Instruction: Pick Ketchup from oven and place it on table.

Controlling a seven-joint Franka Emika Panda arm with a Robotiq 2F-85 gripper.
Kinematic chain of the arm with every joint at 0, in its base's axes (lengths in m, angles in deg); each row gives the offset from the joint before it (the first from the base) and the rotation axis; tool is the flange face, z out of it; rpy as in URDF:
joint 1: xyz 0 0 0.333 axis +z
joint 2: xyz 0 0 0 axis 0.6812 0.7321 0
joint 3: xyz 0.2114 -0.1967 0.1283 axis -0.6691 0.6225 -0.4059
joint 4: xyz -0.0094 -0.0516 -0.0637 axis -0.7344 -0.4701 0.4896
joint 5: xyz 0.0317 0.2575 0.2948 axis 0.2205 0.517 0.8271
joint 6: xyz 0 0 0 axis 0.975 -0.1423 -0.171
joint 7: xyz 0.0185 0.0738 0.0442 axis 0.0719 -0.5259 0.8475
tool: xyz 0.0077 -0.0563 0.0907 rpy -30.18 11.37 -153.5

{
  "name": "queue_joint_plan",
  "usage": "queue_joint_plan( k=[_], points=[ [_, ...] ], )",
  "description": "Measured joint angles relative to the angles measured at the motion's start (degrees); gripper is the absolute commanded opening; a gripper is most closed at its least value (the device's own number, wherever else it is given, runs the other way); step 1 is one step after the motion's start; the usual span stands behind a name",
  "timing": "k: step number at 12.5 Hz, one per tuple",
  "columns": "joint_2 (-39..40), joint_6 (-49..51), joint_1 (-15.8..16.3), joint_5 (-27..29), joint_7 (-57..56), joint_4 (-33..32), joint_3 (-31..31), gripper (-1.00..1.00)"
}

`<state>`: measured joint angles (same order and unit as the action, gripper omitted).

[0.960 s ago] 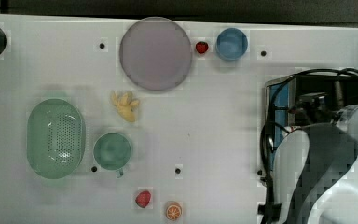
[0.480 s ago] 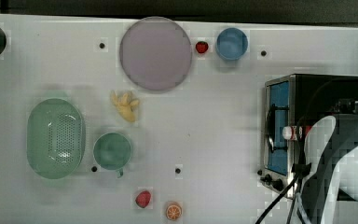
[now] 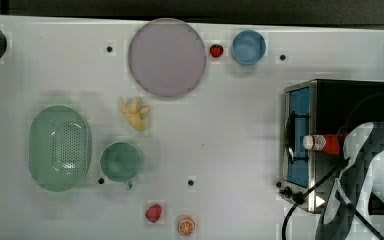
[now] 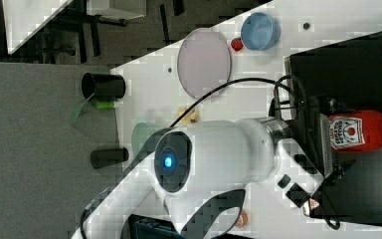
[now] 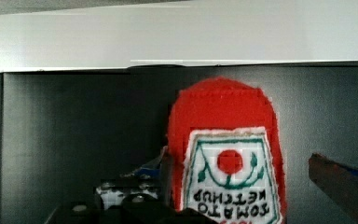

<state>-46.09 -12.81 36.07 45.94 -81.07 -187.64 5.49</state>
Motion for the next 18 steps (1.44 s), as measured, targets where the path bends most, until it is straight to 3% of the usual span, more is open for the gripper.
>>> queue_joint_plan(
  k=[4,7,11,14,16,18],
  points=[
    [0.22,-0.31,-0.68,3.46,0.00,-1.23,-1.85,1.00],
    [1.04,0.28,0.51,4.19,0.00,-0.73,-1.59,0.20],
    [-0.06,1.31,-0.17,3.96,0.00,0.17,-1.29,0.20],
    [-3.23,15.58,0.47,1.94,0.00,4.14,-4.64,0.20],
    [-10.82,18.58,4.53,1.47,0.00,6.38,-9.48,0.20],
    [-13.74,19.57,6.34,2.82,0.00,7.27,-13.86,0.20]
  ],
)
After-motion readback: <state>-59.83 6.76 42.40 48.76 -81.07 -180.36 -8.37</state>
